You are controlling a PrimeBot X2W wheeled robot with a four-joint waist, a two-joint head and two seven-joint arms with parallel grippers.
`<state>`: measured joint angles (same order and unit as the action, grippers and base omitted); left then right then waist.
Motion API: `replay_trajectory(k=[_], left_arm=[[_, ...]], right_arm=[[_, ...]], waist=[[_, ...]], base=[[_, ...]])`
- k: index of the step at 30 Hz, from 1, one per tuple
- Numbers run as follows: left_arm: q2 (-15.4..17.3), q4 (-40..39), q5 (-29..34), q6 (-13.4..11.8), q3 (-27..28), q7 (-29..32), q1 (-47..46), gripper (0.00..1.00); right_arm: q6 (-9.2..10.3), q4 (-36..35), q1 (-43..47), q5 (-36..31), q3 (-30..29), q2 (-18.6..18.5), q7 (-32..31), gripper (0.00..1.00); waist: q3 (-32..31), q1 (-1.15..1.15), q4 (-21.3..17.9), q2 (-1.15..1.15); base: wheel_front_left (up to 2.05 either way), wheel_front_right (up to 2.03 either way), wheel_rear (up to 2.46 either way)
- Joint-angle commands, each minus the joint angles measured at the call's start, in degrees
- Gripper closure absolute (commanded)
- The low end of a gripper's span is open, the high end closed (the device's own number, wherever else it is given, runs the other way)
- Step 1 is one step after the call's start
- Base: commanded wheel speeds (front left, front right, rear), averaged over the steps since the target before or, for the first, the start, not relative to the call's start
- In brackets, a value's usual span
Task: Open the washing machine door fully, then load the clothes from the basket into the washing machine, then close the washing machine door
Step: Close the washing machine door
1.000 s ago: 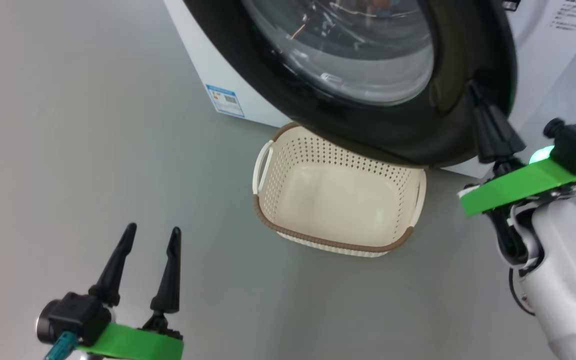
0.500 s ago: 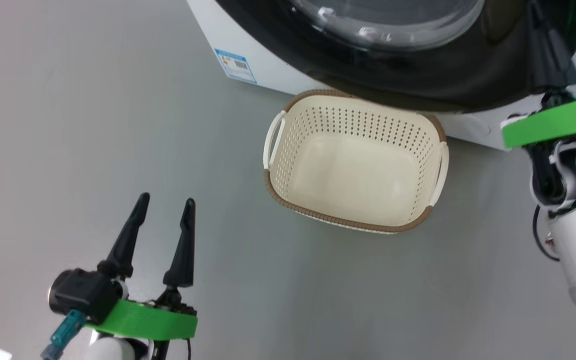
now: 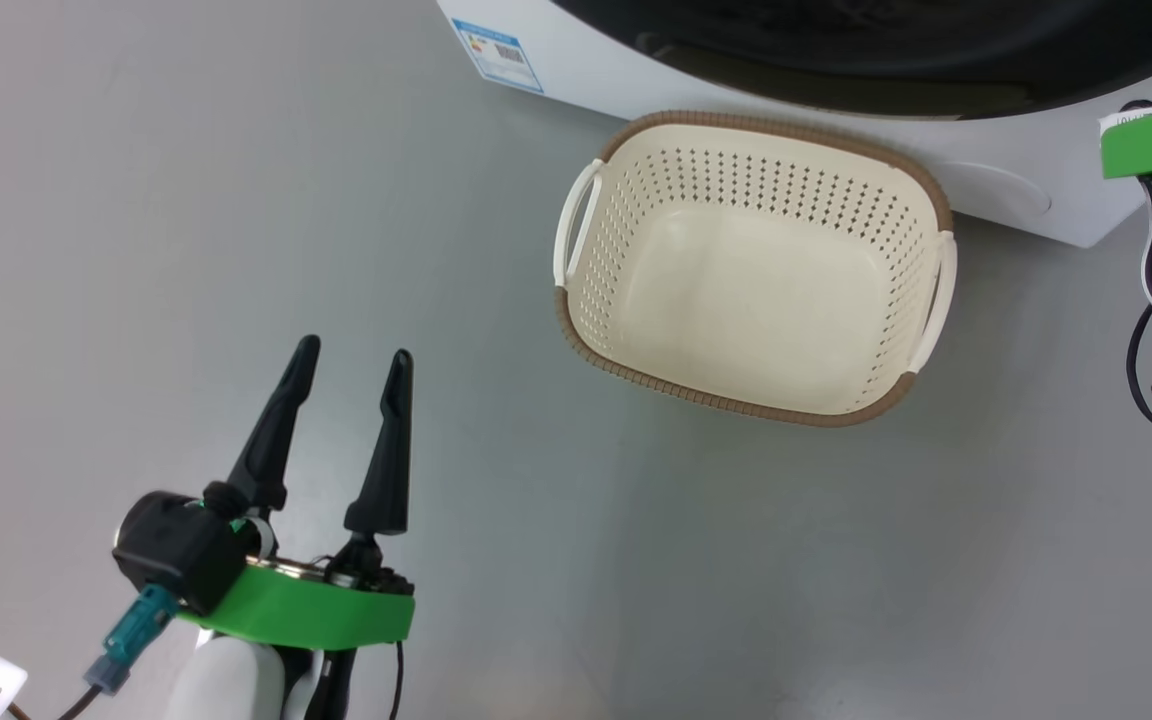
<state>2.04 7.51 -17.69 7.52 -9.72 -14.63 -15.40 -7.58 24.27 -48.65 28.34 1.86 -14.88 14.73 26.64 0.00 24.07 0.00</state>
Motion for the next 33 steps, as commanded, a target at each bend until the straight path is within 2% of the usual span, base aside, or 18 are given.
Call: replay_trajectory(k=[1,11,21,22,24,25,27,33], left_arm=[[0.85,-1.78,-0.51,-0.03,1.56,-0.37,-1.21,0.00],[0.85,-1.11,-0.34,-0.03,1.37,-0.37,-2.08,0.00],[0.84,1.76,0.98,-0.03,2.60,-0.37,-0.79,0.00],[0.84,2.11,1.13,-0.03,2.85,-0.37,-0.58,0.00],[0.84,2.74,1.41,-0.03,3.43,-0.37,-0.19,0.00],[0.91,2.97,1.48,-0.03,3.76,-0.37,0.00,0.00],[1.25,3.38,1.55,-0.03,4.45,-0.37,0.43,0.00],[2.66,4.42,1.53,-0.03,6.43,-0.37,1.88,0.00]], right_arm=[[0.09,-0.98,-1.82,-0.56,-0.13,0.03,0.27,1.00],[0.09,-0.99,-2.84,-2.06,-0.03,0.93,0.27,1.00],[0.09,-2.43,5.25,-1.10,3.49,1.89,0.27,1.00],[0.09,-2.79,6.29,-0.88,3.64,1.95,0.27,0.93],[0.09,-3.52,8.38,-0.79,3.95,2.00,0.27,0.62],[0.09,-3.87,9.46,-0.76,4.03,2.07,0.27,0.51],[0.09,-4.58,11.63,-0.77,4.20,2.25,0.27,0.00],[0.09,-6.04,17.22,-0.86,3.56,3.10,0.27,0.00]], waist=[[0.71,0.00,0.36,0.00],[1.32,0.00,0.06,0.00],[-3.06,0.00,-2.30,0.00],[-3.59,0.00,-2.62,0.00],[-4.55,0.00,-3.35,0.00],[-5.02,0.00,-3.75,0.00],[-5.98,0.00,-4.58,0.00],[-8.73,0.00,-7.42,0.00]], base=[[0.00,0.00,0.00],[0.00,0.00,0.00],[0.00,0.00,0.00],[0.00,0.00,0.00],[0.00,0.00,0.00],[0.00,0.00,0.00],[0.00,0.00,0.00],[0.00,0.00,0.00]])
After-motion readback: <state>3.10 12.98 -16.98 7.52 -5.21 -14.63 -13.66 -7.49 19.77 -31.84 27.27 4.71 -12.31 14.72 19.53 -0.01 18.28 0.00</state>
